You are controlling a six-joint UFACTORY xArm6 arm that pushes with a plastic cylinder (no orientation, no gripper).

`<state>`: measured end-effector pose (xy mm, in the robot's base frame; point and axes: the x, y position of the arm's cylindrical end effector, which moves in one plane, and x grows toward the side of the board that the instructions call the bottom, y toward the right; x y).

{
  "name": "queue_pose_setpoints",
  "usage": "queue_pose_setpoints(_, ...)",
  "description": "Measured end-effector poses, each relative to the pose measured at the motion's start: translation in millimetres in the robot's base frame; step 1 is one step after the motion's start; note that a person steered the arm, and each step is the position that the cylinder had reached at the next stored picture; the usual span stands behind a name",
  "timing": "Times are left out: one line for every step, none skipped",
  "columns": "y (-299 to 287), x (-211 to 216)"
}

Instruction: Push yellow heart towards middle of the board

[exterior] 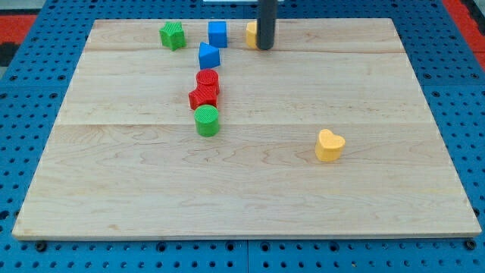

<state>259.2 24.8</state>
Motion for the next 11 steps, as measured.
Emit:
queue_pose_setpoints(66.2,31.8)
queue_pose_setpoints(117.4,58.6)
queue_pose_setpoints(123.2,140.0)
queue_pose_setpoints(127.6,210.8)
queue_pose_setpoints(167.7,223.0)
queue_pose_setpoints(137.5,245.8)
queue_pose_setpoints(84.7,218.4)
queue_pose_setpoints(39.9,194.3)
queue_pose_setpoints(17.3,248.0)
queue_pose_setpoints(-3.9,204.7)
queue_pose_setpoints(1.0,179.1)
